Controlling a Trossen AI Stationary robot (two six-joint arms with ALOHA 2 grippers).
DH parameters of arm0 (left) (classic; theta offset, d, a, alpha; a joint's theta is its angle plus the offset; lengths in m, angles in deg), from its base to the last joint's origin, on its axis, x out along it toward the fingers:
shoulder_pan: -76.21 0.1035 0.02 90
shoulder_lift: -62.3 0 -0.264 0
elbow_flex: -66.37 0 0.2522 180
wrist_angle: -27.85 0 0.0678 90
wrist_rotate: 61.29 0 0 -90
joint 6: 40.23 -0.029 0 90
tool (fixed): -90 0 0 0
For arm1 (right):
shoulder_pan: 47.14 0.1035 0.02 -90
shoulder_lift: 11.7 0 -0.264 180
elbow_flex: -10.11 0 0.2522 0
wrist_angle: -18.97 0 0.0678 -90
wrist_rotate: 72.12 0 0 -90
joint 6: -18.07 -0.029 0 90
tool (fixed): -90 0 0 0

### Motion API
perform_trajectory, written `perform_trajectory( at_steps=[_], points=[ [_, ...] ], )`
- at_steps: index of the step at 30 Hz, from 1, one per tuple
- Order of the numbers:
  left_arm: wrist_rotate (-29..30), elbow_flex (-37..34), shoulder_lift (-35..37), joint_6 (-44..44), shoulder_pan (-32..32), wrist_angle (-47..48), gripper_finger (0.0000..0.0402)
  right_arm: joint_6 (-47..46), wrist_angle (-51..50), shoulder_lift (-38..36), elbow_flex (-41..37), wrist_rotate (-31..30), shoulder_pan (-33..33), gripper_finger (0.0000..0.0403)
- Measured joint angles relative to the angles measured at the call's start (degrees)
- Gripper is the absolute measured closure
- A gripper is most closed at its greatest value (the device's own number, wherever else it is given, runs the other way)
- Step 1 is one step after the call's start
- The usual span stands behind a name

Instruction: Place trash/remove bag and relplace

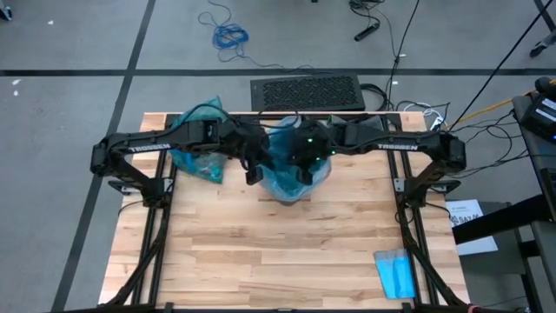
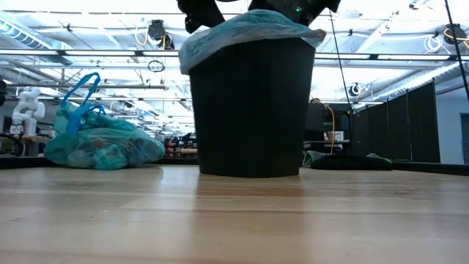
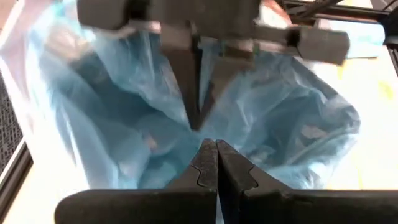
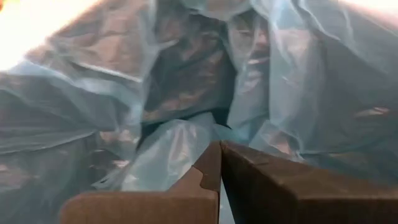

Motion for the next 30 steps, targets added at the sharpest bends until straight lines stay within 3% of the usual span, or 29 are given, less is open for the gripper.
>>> perform_trajectory(
  at_steps=[10,30],
  points=[
    [0.6,0.0,-0.2,-0.6,0.3,0.2,0.0402,5.1,-4.2,10.6,12.2,3.9,1.4,0.0402],
    [-2.9,-8.7,-1.9,1.3,2.9,-11.7,0.0402,5.4,-7.2,8.0,13.3,5.5,2.1,0.0403]
  ],
)
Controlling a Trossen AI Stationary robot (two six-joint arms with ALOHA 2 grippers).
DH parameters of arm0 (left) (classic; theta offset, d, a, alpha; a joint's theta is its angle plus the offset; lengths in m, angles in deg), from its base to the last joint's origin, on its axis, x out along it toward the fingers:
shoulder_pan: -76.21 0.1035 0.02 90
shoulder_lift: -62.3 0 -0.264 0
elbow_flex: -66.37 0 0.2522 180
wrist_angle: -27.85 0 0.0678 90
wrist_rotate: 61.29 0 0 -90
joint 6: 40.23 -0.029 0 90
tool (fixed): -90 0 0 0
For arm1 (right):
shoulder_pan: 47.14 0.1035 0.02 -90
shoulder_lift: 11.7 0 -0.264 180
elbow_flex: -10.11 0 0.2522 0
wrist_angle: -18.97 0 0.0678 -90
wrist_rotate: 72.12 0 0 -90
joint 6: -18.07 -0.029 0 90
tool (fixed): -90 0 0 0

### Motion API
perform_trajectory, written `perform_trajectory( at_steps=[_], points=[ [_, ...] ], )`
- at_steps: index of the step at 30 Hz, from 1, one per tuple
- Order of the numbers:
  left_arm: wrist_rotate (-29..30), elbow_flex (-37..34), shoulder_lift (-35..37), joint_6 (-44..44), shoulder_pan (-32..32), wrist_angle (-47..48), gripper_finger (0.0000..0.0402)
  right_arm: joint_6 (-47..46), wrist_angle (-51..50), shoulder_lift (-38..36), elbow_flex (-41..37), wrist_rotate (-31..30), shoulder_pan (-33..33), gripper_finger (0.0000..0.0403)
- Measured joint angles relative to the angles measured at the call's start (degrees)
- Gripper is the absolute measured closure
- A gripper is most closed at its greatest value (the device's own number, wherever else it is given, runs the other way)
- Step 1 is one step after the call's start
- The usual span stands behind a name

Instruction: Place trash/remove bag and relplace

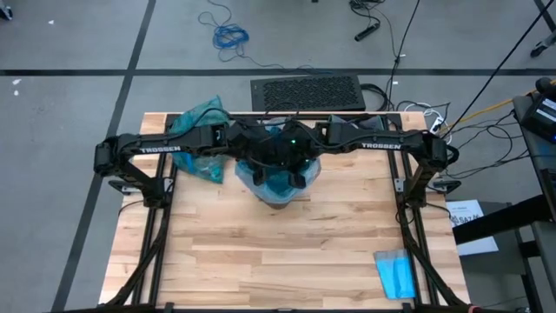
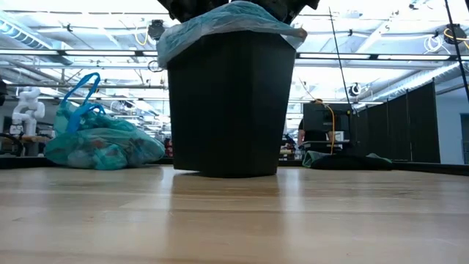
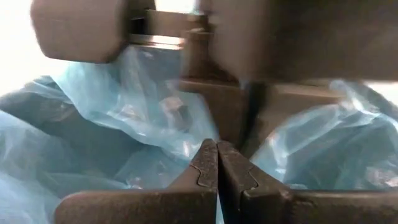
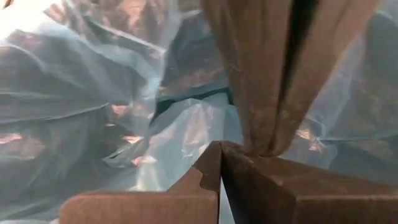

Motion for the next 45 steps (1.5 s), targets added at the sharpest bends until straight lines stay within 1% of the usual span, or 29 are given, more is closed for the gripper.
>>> perform_trajectory(
  at_steps=[4,11,20,24,26,30,34,35,38,39,40,42,43,44,45],
  points=[
    [0.8,-0.2,-0.4,-0.2,0.3,-0.2,0.0402,-0.5,-0.9,-1.2,0.1,3.6,0.3,0.0403],
    [0.7,-0.2,-0.3,-0.2,0.8,-0.2,0.0402,-1.5,-1.6,-5.6,0.0,2.5,0.4,0.0403],
    [0.3,-0.2,-0.3,-0.2,1.3,-0.2,0.0402,-2.4,-1.6,-9.0,0.1,2.1,0.4,0.0403],
    [-0.5,-0.2,-0.3,-0.2,1.3,-0.1,0.0402,-1.2,-1.9,-9.0,0.1,6.3,0.4,0.0403],
    [-0.6,-0.2,-0.3,-0.2,1.3,0.0,0.0402,-1.6,-1.6,-9.0,0.1,5.5,0.4,0.0403],
    [-0.6,-0.5,-0.2,0.1,1.3,0.0,0.0402,-3.4,1.4,-9.4,0.1,1.1,0.4,0.0403],
    [-0.7,-2.5,-0.2,0.7,1.3,0.0,0.0402,-4.2,3.2,-9.9,0.2,1.5,0.0,0.0403],
    [-0.8,-3.2,-0.2,1.4,1.3,-0.2,0.0402,-4.3,3.7,-9.9,0.2,2.6,0.0,0.0403],
    [-1.3,-4.7,-0.2,1.7,1.2,-0.4,0.0402,-4.6,5.1,-10.3,0.2,9.7,0.0,0.0403],
    [-1.3,-4.8,-0.2,1.7,1.3,-0.6,0.0402,-4.7,5.1,-10.5,0.2,10.3,0.1,0.0403],
    [-1.3,-4.9,-0.2,1.7,1.2,-0.7,0.0402,-4.8,4.1,-10.5,0.2,9.3,0.1,0.0403],
    [-1.3,-4.9,-0.2,1.7,1.2,-1.3,0.0402,-4.9,-0.3,-10.5,0.2,4.8,0.3,0.0403],
    [-1.3,-5.0,-0.2,1.8,1.2,-2.0,0.0402,-4.9,-1.8,-10.3,0.2,4.2,0.4,0.0403],
    [-1.3,-5.0,-0.2,1.8,1.2,-2.6,0.0402,-5.0,-1.8,-10.0,0.2,5.8,0.4,0.0403],
    [-1.3,-5.0,-0.2,1.8,1.3,-3.1,0.0402,-5.3,-0.7,-10.0,0.2,9.6,0.2,0.0403]
  ],
)
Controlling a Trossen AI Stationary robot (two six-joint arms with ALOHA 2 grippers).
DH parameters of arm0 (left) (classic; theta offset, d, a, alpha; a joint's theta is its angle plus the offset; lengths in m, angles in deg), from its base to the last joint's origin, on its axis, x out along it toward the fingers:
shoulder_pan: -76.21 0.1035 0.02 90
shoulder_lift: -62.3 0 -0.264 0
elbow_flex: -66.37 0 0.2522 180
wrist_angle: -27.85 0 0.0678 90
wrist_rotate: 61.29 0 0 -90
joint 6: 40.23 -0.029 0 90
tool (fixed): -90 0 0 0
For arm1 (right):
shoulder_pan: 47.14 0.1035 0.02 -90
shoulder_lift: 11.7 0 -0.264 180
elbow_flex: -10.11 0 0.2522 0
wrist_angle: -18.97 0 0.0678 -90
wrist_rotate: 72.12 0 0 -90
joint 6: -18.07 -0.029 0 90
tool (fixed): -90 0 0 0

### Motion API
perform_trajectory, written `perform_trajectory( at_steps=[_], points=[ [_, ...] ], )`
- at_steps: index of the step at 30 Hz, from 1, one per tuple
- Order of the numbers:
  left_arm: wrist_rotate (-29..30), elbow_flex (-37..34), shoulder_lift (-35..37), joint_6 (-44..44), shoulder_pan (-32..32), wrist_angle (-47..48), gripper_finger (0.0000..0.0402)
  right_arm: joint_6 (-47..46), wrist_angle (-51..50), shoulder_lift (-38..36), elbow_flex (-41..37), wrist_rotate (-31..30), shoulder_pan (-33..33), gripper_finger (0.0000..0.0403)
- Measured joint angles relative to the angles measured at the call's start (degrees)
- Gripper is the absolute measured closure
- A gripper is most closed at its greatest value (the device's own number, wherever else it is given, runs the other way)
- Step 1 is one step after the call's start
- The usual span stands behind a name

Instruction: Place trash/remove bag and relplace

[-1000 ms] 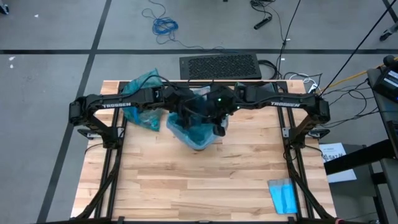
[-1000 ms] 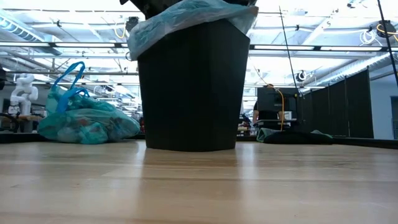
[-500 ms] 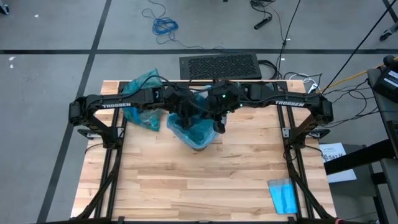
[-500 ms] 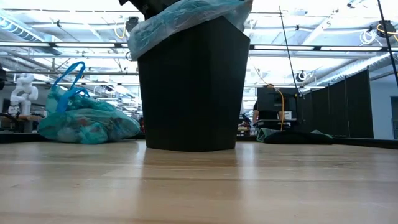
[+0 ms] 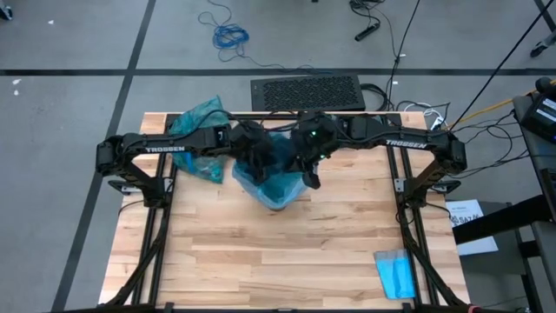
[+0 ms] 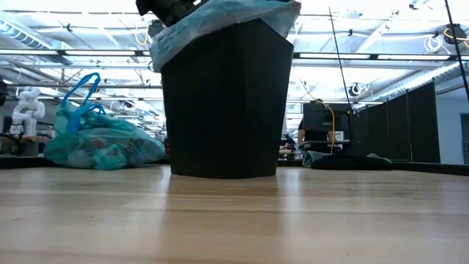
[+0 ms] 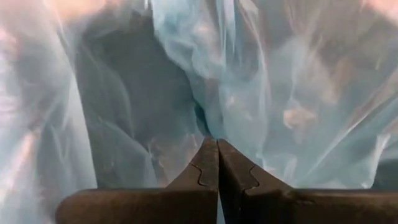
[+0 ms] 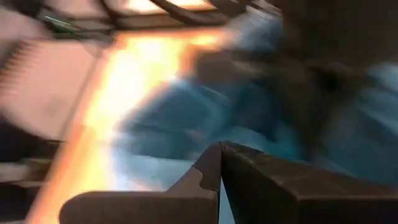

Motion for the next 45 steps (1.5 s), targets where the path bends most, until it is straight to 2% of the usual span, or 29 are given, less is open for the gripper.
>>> perform_trajectory(
  at_steps=[2,3,4,6,7,8,10,11,14,16,27,30,33,41,45],
  points=[
    [0.0,0.0,0.0,0.0,0.1,-0.8,0.0402,-1.6,3.9,0.0,0.0,9.1,-0.5,0.0403],
    [-0.3,0.0,0.0,0.0,0.3,-0.8,0.0402,-2.4,5.8,-0.2,0.0,10.6,-0.5,0.0403],
    [-0.9,0.0,0.0,0.0,0.3,-0.8,0.0402,-2.9,6.2,-0.6,0.0,8.6,-0.4,0.0403],
    [-1.3,0.0,0.0,0.0,0.3,-1.0,0.0402,-2.9,4.7,-1.3,0.0,-2.5,-0.2,0.0403],
    [-1.4,0.0,0.0,0.0,0.3,-1.0,0.0402,-2.5,4.5,-1.3,0.0,-5.4,-0.2,0.0403],
    [-1.4,0.0,0.0,0.1,0.3,-1.0,0.0402,-2.3,5.0,-1.3,0.0,-4.6,-0.4,0.0403],
    [-1.4,0.0,0.0,0.1,0.3,-1.0,0.0402,-2.2,6.8,-1.3,0.0,3.0,-1.1,0.0403],
    [-1.4,0.0,0.0,0.1,0.4,-1.1,0.0402,-2.9,7.4,-1.5,0.0,2.9,-1.2,0.0403],
    [-1.4,0.0,0.0,0.0,0.4,-1.0,0.0402,-3.1,2.9,-2.4,0.0,-9.0,-1.5,0.0403],
    [-1.4,0.0,0.0,0.0,0.4,-1.0,0.0402,-3.1,2.3,-2.2,0.0,-11.7,-2.5,0.0403],
    [-2.7,0.0,0.0,0.0,0.4,-0.8,0.0402,-3.2,-1.3,-2.2,-1.3,-11.5,-7.9,0.0403],
    [-2.7,0.0,0.0,-0.1,0.4,-0.7,0.0402,-3.6,-1.3,-2.2,-2.7,-13.2,-9.8,0.0403],
    [-2.7,0.0,0.0,-0.1,0.4,0.1,0.0402,-4.3,1.5,-2.2,-4.6,-13.7,-11.8,0.0403],
    [-2.7,0.0,0.0,-0.3,0.4,-0.4,0.0402,-10.0,13.0,-2.2,-13.2,-8.6,-14.9,0.0403],
    [-3.8,0.0,1.1,-0.2,0.4,-3.2,0.0402,-11.8,14.7,-2.2,-15.9,-8.0,-14.8,0.0403]
  ],
)
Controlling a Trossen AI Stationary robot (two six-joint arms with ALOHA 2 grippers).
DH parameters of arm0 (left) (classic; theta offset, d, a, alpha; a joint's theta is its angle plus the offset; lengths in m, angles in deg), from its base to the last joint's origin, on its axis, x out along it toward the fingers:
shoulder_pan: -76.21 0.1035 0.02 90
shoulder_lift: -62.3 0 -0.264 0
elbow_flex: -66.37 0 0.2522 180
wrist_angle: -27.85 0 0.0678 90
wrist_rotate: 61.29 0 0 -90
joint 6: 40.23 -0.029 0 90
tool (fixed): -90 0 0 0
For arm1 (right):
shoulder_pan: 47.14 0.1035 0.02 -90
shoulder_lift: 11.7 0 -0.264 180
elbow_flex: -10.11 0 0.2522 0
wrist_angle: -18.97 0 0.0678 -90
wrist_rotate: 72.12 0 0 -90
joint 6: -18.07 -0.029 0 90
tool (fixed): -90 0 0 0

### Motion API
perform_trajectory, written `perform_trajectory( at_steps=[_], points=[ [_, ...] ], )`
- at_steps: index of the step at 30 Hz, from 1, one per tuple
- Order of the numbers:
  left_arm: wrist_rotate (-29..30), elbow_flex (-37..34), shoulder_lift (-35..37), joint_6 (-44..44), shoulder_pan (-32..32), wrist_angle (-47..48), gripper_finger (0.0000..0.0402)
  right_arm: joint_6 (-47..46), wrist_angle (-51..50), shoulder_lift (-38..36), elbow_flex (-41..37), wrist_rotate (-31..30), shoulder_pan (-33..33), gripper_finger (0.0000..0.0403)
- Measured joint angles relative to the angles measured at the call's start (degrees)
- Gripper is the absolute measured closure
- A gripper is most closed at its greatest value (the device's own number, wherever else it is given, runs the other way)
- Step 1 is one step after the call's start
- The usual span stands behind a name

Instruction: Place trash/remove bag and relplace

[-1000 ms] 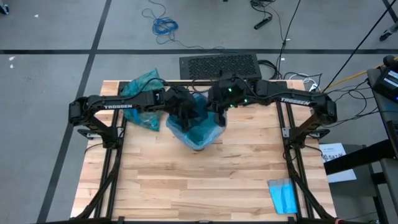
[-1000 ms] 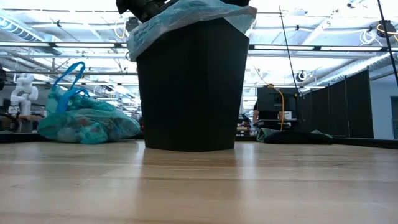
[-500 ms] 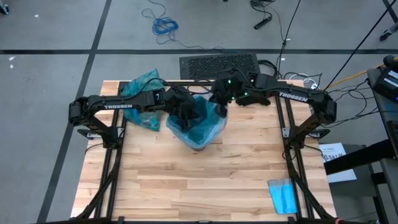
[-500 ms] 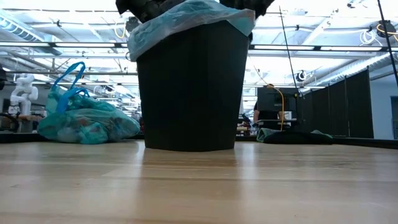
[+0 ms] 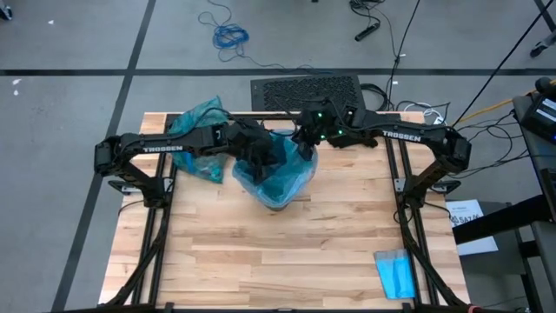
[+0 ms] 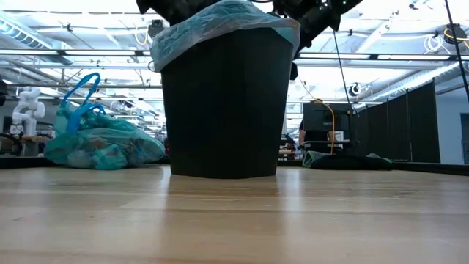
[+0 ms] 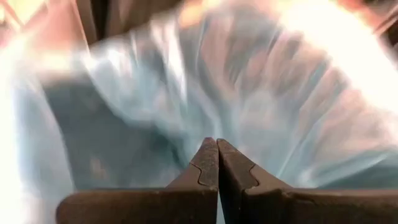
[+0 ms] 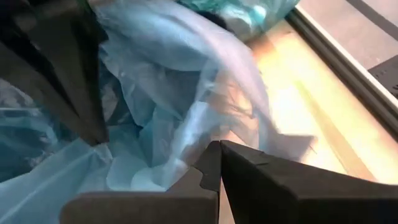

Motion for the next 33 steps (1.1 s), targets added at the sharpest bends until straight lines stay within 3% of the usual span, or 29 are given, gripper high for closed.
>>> perform_trajectory(
  at_steps=[6,12,19,33],
  points=[
    [0.4,0.0,3.2,-0.1,0.8,-4.1,0.0402,-0.3,1.7,0.0,-0.3,0.1,0.0,0.0403],
    [7.1,0.1,4.8,0.0,4.1,-4.0,0.0402,-0.6,3.8,0.0,-0.3,0.1,0.3,0.0403],
    [8.6,0.1,4.4,0.0,8.0,-2.5,0.0402,-1.0,5.1,0.0,-0.3,1.3,0.4,0.0403],
    [6.5,0.1,2.6,-1.6,12.2,1.9,0.0402,-0.8,5.0,0.0,-0.3,1.3,0.4,0.0403]
  ],
)
